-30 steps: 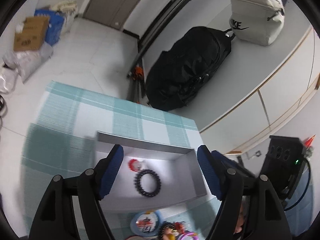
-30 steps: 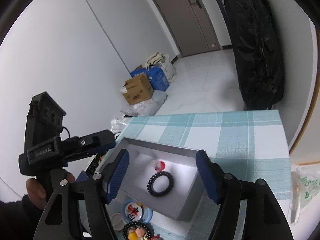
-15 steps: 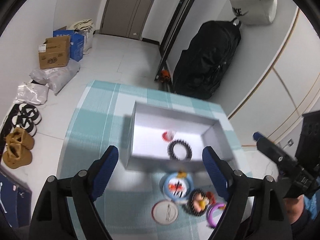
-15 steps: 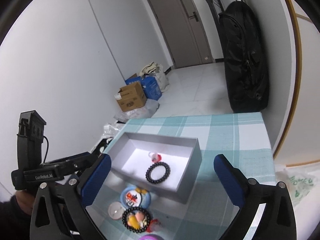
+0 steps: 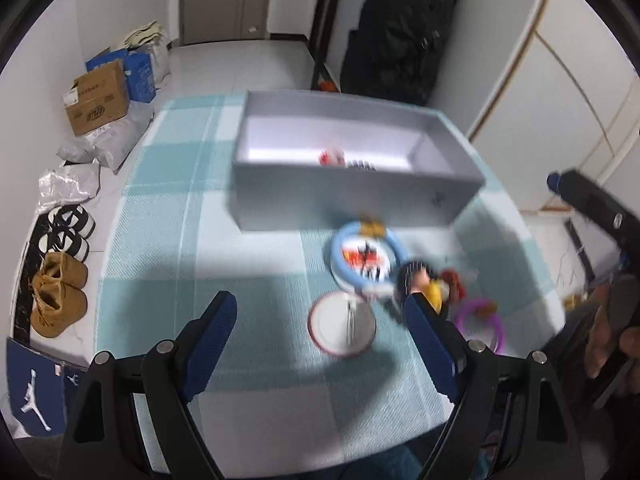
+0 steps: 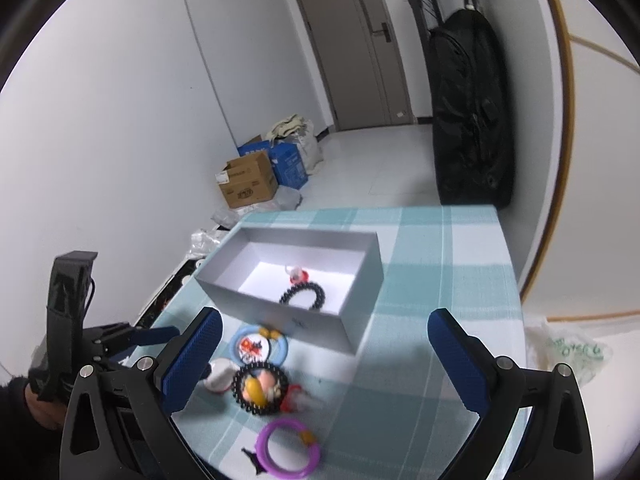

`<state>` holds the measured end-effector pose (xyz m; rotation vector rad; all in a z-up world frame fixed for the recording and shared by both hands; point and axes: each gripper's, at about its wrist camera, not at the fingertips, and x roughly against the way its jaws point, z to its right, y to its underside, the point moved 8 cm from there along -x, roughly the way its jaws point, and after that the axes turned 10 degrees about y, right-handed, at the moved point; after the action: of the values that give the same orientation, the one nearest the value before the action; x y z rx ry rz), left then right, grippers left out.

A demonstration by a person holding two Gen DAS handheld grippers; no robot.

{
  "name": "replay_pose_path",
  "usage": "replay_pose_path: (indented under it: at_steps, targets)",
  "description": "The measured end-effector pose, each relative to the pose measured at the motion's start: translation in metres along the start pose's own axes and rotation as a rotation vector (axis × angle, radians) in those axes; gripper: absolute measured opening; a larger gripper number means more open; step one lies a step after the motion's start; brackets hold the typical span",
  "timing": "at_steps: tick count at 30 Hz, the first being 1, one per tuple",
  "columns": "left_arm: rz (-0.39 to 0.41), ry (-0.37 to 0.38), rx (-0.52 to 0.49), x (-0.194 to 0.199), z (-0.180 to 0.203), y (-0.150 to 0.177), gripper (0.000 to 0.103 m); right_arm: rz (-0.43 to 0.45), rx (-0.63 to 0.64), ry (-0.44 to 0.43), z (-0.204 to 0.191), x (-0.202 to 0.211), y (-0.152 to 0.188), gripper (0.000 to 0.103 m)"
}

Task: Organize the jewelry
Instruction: 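Move the left gripper to the white round badge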

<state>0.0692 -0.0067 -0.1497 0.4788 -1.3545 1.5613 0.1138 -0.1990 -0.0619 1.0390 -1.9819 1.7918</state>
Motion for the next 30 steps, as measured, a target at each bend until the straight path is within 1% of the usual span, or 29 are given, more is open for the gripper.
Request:
replay_pose_path:
  at_steps: [3,6,9,10,11,17,21,22,23,25,26,30]
  targets:
    - [-0.028,-0.031,-0.046,-0.005,0.005,0.006,0.083,-0.015,-0.015,0.005,0.003,0.001,0.007,0.103]
    - [-0.041,-0.05,-0.052,-0.009,0.006,0.009,0.083,-0.038,-0.009,0.004,0.003,-0.001,0.014,0.103]
    - [-0.053,-0.097,-0.074,-0.014,0.004,0.012,0.083,-0.059,0.003,0.002,0.0,-0.002,0.021,0.103]
    - [-0.057,-0.108,-0.08,-0.017,0.002,0.012,0.083,-0.066,0.003,-0.012,-0.001,-0.001,0.023,0.103]
    - [-0.063,-0.113,-0.084,-0.019,0.002,0.013,0.083,-0.069,0.002,-0.023,-0.003,0.0,0.024,0.103]
    - [-0.056,-0.116,-0.093,-0.019,0.002,0.012,0.082,-0.077,-0.004,-0.004,-0.003,0.003,0.031,0.103]
    - [-0.053,-0.094,-0.106,-0.019,0.01,0.011,0.067,-0.089,-0.005,0.013,-0.002,0.003,0.034,0.103]
    - [-0.054,-0.088,-0.114,-0.019,0.012,0.011,0.061,-0.091,-0.006,0.016,-0.002,0.004,0.035,0.103]
    - [-0.054,-0.078,-0.122,-0.019,0.014,0.011,0.057,-0.092,-0.008,0.018,-0.002,0.004,0.035,0.103]
    - [-0.055,-0.066,-0.135,-0.019,0.017,0.011,0.042,-0.095,-0.01,0.021,-0.002,0.004,0.036,0.103]
    - [-0.055,-0.062,-0.138,-0.02,0.02,0.011,0.038,-0.095,-0.01,0.022,-0.002,0.005,0.037,0.103]
    - [-0.059,-0.05,-0.139,-0.019,0.02,0.011,0.038,-0.104,-0.01,0.026,-0.002,0.004,0.039,0.103]
